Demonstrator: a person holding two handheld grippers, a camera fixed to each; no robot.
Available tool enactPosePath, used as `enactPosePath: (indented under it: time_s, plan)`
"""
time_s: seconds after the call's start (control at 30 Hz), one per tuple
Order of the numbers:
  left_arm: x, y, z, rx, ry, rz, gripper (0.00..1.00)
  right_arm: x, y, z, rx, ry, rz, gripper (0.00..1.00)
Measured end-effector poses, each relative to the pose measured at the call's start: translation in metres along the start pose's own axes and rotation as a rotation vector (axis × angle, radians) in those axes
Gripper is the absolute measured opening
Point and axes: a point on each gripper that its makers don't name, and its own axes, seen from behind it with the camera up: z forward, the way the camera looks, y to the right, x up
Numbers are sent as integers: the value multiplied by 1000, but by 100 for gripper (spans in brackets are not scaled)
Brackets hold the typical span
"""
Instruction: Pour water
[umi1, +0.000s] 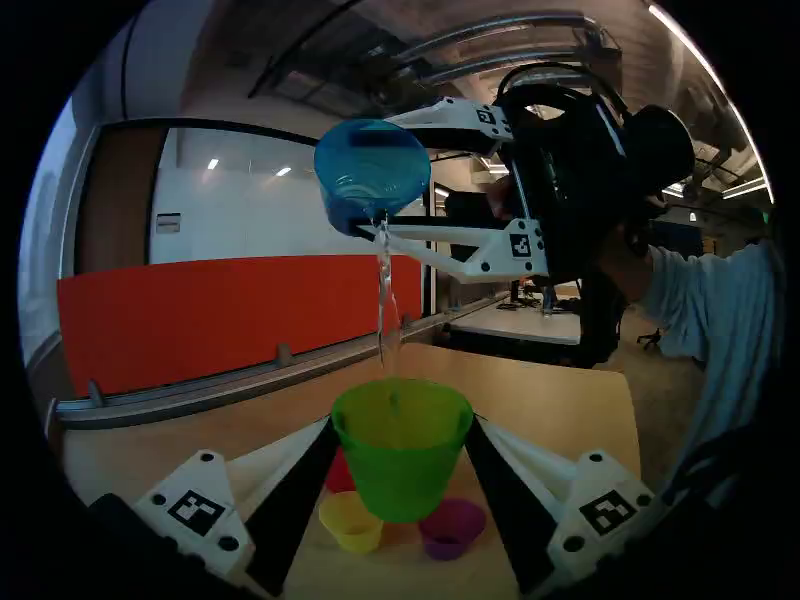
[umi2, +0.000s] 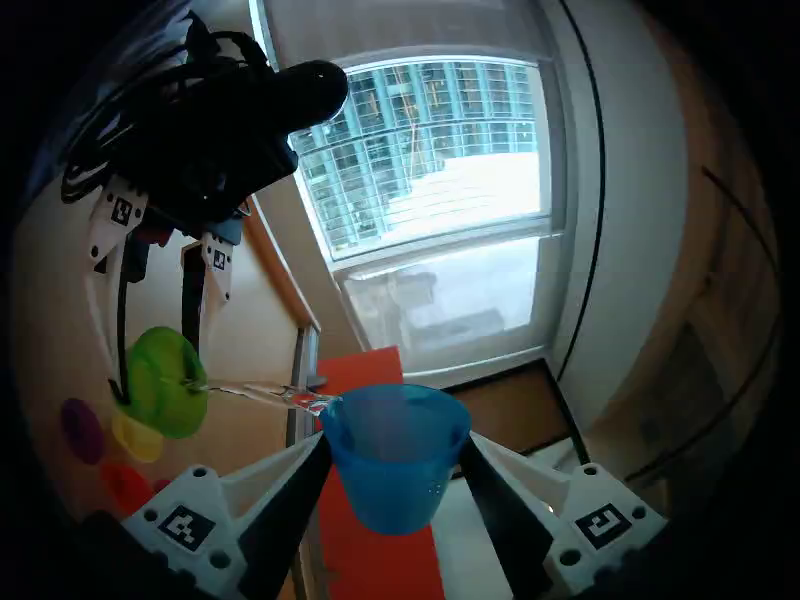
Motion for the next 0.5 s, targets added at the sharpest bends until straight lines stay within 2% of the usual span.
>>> enactPosePath:
  time_s: [0.5]
  plan:
    - [0,1,0,-2,0,2,87,3,6,4,-7,-2,-84,89]
